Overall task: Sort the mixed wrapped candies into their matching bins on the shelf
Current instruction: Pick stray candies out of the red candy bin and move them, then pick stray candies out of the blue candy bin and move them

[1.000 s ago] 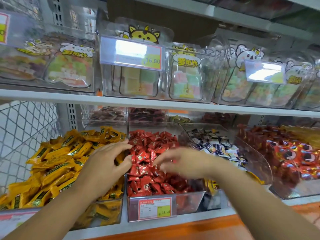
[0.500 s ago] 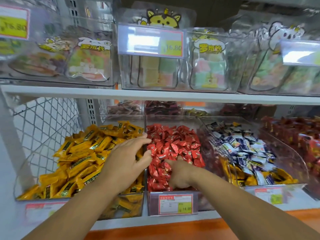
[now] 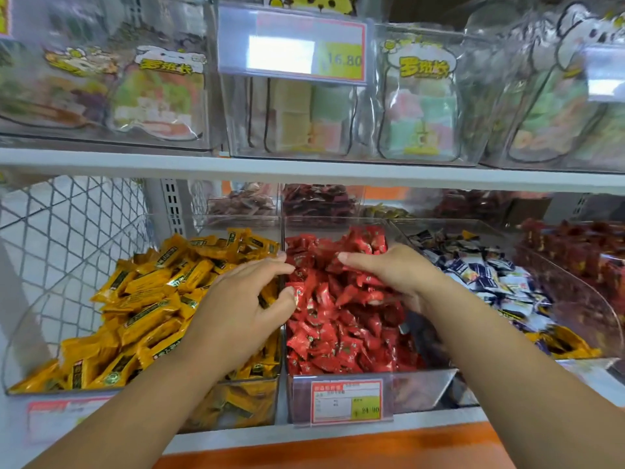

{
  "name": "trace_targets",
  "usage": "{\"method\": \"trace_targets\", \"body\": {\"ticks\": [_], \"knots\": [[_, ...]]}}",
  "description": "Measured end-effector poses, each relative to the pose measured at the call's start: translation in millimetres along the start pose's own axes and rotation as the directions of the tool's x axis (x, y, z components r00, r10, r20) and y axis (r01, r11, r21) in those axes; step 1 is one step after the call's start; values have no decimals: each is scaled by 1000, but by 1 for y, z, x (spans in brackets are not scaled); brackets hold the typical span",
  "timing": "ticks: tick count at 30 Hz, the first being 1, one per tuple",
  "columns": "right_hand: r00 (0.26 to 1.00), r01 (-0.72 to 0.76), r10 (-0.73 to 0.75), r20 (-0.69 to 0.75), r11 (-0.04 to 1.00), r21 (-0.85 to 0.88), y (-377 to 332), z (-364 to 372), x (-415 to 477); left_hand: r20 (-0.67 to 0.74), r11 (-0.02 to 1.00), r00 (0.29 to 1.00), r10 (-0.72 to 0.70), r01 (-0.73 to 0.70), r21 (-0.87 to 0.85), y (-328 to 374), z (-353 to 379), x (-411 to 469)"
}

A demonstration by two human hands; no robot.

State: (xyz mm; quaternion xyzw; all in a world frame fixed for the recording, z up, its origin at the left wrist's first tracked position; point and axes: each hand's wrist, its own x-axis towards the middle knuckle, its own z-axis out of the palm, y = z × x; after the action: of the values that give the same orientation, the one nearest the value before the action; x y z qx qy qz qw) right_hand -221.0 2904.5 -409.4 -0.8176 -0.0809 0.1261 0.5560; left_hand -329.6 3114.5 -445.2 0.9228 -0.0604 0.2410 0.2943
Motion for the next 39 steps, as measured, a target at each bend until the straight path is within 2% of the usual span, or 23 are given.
{"method": "trace_targets", "body": {"ticks": [3,5,9,12,14,16,19,22,24,27,29,31,34,37,39], "knots": [[995,92,-94,-32,995,-49,-4,-4,-1,-5,1000,1000,4,-4,10,0,1,1],[980,195,-200,1,958,-209,-10,-10,-10,-13,1000,1000,7,-7,6,1,1,1],[936,321,-339,90,723,-612,-24,-20,-19,-11,1000,1000,13,-13,13,2,0,0],[911,364,-395,122,625,-691,-11,3,-7,-5,1000,1000,13,-13,25,2,0,0],[929,329,-340,145,578,-747,10,23,1,-3,999,1000,10,-10,30,3,0,-1],[961,275,-164,223,472,-837,27,39,2,0,1000,1000,8,-8,28,4,-1,-1],[939,306,32,342,376,-875,25,40,-9,6,1000,1000,12,-12,24,5,-3,0],[910,322,129,394,378,-868,13,24,-29,13,1000,1000,7,-8,28,8,-6,0],[901,313,147,408,432,-846,4,8,-43,24,999,1000,8,-9,52,10,-8,0],[908,340,-32,418,639,-690,-15,-19,-62,57,990,998,2,-10,137,16,-12,2],[923,352,-157,353,717,-602,-27,-40,-74,68,983,997,20,-32,179,25,-14,4],[941,336,-249,230,772,-539,-31,-63,-84,85,969,991,107,-123,214,37,-11,6],[956,265,-288,62,745,-612,-25,-96,-93,165,932,965,202,-241,269,62,2,6],[981,182,-173,83,699,-691,-10,-116,-96,262,908,924,278,-342,244,86,19,2],[989,147,-99,109,708,-691,-1,-122,-91,317,905,908,274,-354,234,89,33,3]]}}
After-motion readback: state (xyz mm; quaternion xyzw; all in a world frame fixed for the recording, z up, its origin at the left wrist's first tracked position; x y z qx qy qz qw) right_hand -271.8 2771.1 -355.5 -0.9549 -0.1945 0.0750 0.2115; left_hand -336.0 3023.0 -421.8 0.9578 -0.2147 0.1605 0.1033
